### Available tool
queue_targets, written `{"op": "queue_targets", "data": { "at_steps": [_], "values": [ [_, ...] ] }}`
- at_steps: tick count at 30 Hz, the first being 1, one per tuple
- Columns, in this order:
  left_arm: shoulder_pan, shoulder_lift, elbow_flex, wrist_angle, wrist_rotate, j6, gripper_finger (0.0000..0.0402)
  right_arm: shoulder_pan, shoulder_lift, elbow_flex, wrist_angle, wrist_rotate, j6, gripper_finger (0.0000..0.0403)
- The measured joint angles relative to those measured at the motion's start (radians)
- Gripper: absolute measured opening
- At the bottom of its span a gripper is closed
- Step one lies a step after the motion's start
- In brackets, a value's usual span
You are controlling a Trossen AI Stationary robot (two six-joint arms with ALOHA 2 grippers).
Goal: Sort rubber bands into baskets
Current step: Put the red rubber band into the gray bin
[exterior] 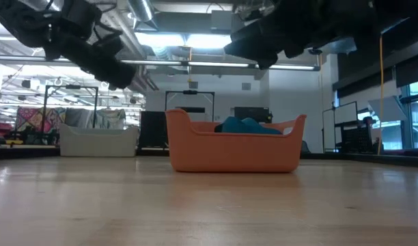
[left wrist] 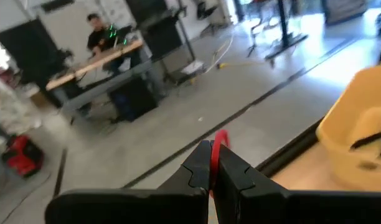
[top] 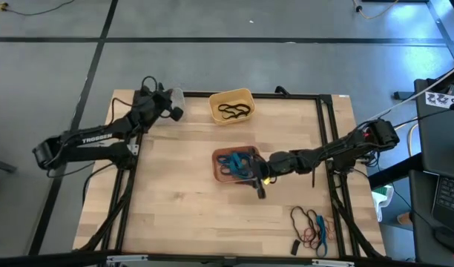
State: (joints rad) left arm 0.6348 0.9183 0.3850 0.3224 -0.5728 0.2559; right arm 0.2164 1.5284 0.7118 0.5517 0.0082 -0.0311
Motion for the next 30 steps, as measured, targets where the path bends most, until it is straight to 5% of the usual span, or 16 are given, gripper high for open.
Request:
{"op": "queue_targets", "data": {
  "at_steps": [21, 30],
  "values": [
    [0.116, 0.203, -0.033, -0.126, 0.007, -0.258, 0.0005, -0.001, 0.008, -0.005, 0.023, 0.036, -0.003, 0.0166],
    [0.116, 0.201, 0.104, -0.493, 0.153, -0.364, 0.0101, -0.001, 0.008, -0.005, 0.023, 0.036, -0.003, 0.0166]
  ]
}}
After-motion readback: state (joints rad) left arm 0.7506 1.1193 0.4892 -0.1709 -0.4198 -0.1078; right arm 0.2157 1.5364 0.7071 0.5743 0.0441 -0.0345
